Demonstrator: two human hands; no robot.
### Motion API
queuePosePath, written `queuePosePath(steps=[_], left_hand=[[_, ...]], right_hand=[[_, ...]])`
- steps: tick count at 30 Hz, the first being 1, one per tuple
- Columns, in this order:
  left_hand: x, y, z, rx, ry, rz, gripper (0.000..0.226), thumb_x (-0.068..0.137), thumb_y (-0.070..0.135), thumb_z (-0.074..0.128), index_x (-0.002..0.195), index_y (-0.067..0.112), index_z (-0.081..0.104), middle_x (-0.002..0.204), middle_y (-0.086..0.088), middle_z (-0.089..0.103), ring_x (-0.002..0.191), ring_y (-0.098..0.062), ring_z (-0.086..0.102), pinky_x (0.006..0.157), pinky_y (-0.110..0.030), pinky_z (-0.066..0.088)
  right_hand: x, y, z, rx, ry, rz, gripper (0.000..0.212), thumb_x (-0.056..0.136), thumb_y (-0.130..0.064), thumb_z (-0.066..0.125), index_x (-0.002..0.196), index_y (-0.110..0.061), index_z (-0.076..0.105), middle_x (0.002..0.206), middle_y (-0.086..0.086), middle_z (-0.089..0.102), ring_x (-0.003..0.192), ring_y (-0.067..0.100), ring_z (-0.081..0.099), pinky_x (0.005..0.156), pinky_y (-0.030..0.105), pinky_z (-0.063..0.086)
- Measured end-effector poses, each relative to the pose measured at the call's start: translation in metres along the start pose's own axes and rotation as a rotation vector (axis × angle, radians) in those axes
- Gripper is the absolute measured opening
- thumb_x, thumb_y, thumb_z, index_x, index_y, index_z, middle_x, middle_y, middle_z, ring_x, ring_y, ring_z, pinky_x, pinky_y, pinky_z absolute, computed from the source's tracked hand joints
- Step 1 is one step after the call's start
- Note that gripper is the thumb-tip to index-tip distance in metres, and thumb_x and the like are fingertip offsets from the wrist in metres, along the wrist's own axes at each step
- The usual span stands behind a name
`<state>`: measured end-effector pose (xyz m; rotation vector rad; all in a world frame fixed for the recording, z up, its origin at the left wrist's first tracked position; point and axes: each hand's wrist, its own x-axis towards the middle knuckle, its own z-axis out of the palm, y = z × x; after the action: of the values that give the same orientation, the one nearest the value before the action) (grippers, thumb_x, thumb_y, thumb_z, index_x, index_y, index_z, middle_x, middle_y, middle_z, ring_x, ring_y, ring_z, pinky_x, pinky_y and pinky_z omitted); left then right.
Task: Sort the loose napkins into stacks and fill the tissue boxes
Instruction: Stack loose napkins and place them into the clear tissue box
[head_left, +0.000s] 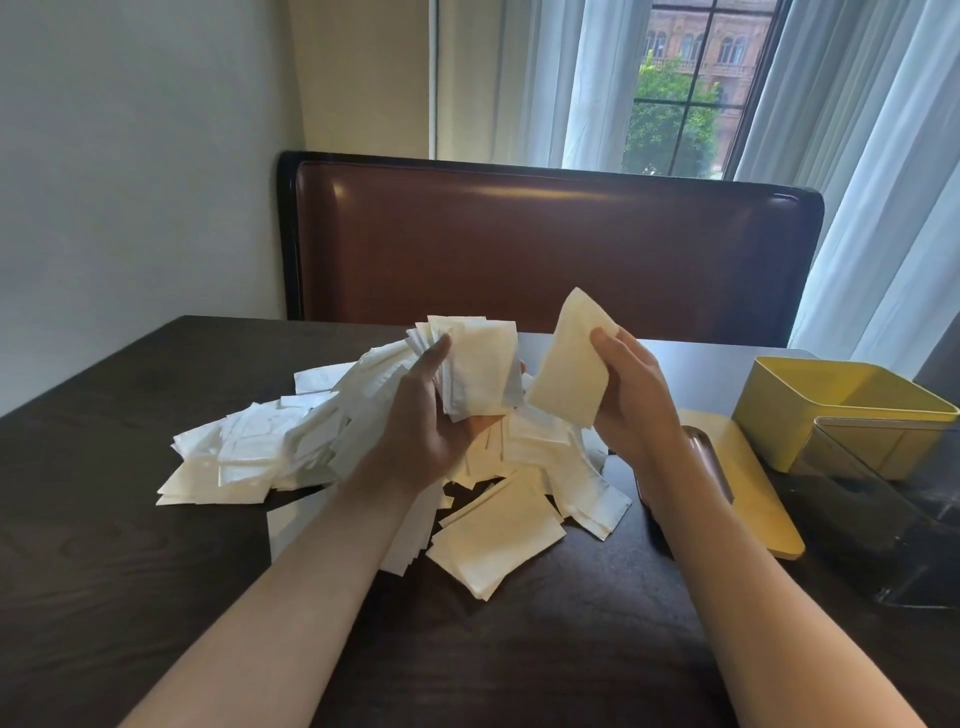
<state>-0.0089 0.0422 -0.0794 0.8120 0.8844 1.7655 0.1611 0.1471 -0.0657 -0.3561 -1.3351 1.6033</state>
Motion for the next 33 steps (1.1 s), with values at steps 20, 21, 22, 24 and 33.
queuePosePath(steps=[20, 21, 22, 24, 33], left_hand=[[0.013, -0.013, -0.001, -0.115, 0.047, 0.025, 0.039, 0.102, 0.022, 0.052, 0.131, -0.004, 0.056, 0.132, -0.015, 0.064, 0.115, -0.028, 0.066, 0.102, -0.048, 0.053], [0.009, -0.01, 0.001, -0.16, 0.096, -0.014, 0.035, 0.1, 0.015, 0.052, 0.129, -0.004, 0.055, 0.13, -0.02, 0.063, 0.109, -0.03, 0.067, 0.095, -0.046, 0.057], [0.008, -0.009, 0.002, -0.195, 0.103, -0.043, 0.034, 0.1, 0.014, 0.051, 0.128, -0.003, 0.055, 0.132, -0.024, 0.061, 0.11, -0.033, 0.067, 0.093, -0.046, 0.057], [0.007, -0.006, 0.003, -0.205, 0.052, -0.065, 0.04, 0.097, 0.021, 0.051, 0.132, 0.001, 0.053, 0.135, -0.027, 0.059, 0.122, -0.04, 0.061, 0.103, -0.053, 0.05], [0.002, -0.002, -0.003, -0.465, -0.05, -0.129, 0.056, 0.093, 0.036, 0.054, 0.145, 0.016, 0.046, 0.141, -0.023, 0.054, 0.123, -0.041, 0.06, 0.095, -0.062, 0.051]], right_hand=[[0.011, 0.029, -0.006, -0.796, 0.212, -0.06, 0.034, 0.092, -0.027, 0.068, 0.124, -0.015, 0.065, 0.123, -0.002, 0.065, 0.109, 0.017, 0.062, 0.091, 0.033, 0.054], [0.011, 0.032, -0.008, -0.851, 0.167, -0.007, 0.036, 0.093, -0.029, 0.067, 0.127, -0.017, 0.063, 0.128, -0.002, 0.062, 0.112, 0.018, 0.059, 0.093, 0.035, 0.052], [0.01, 0.034, -0.007, -0.87, 0.119, 0.043, 0.037, 0.094, -0.03, 0.066, 0.129, -0.018, 0.062, 0.128, -0.003, 0.061, 0.113, 0.017, 0.057, 0.093, 0.035, 0.05], [0.009, 0.039, -0.005, -0.875, 0.056, 0.085, 0.037, 0.094, -0.03, 0.066, 0.129, -0.019, 0.062, 0.123, -0.003, 0.063, 0.108, 0.015, 0.058, 0.09, 0.032, 0.05], [0.011, 0.036, -0.008, -0.78, 0.143, -0.084, 0.007, 0.085, -0.018, 0.076, 0.092, -0.015, 0.076, 0.089, -0.003, 0.073, 0.083, 0.015, 0.071, 0.073, 0.025, 0.059]])
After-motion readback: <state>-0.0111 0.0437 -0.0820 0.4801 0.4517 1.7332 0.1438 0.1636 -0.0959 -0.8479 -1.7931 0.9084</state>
